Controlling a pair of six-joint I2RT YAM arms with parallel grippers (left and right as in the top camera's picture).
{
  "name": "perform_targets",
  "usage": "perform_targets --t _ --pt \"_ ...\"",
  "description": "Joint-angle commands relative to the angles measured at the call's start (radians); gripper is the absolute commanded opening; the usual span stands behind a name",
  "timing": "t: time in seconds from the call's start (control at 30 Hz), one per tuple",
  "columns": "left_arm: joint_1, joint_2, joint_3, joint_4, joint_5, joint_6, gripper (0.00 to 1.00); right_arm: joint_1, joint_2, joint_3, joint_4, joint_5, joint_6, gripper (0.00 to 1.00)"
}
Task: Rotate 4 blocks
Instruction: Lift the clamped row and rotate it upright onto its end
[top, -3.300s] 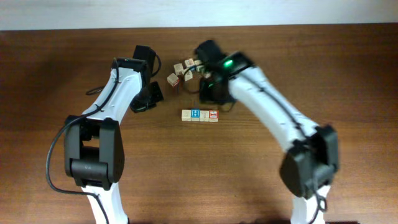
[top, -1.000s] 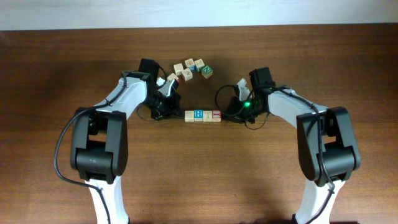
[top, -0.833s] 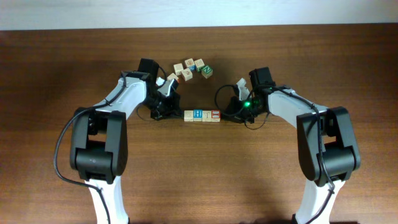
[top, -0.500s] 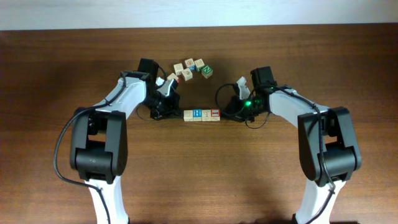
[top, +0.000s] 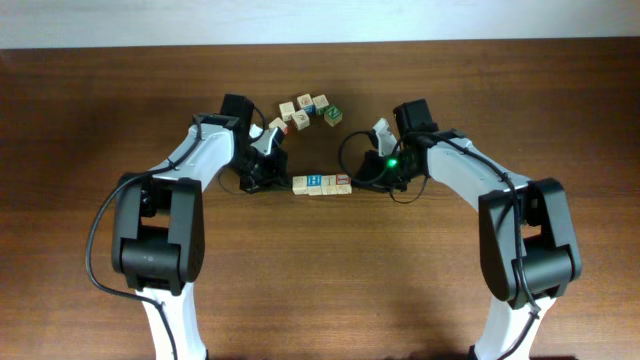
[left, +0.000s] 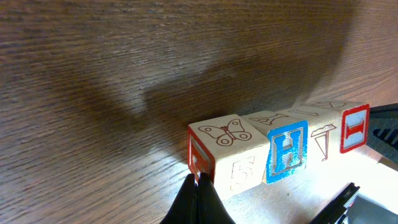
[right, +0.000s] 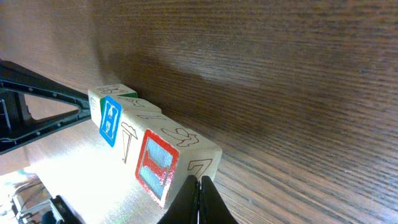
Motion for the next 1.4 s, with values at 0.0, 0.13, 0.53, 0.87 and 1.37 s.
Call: perform_targets --t 0.0,0.13,0.53,0.87,1.37 --pt "-0.010 0.009 -0.009 0.001 0.047 0.020 0.00 0.051 -0.032 0.043 -0.002 -0.016 -0.023 0.04" --pt "-0.010 0.009 -0.009 0.001 0.047 0.020 0.00 0.097 -0.032 0.105 -0.054 0.034 -0.041 0.04" --pt "-0.010 0.009 -0.009 -0.002 0.047 0.020 0.00 0.179 -0.032 0.244 -0.183 0.140 -0.070 0.05" --pt "-0.010 0.009 -0.009 -0.002 0.047 0.020 0.00 0.231 -0.032 0.290 -0.220 0.173 -0.070 0.04" --pt "-0.010 0.009 -0.009 -0.009 0.047 0.020 0.00 0.257 -0.032 0.290 -0.190 0.146 -0.047 0.04"
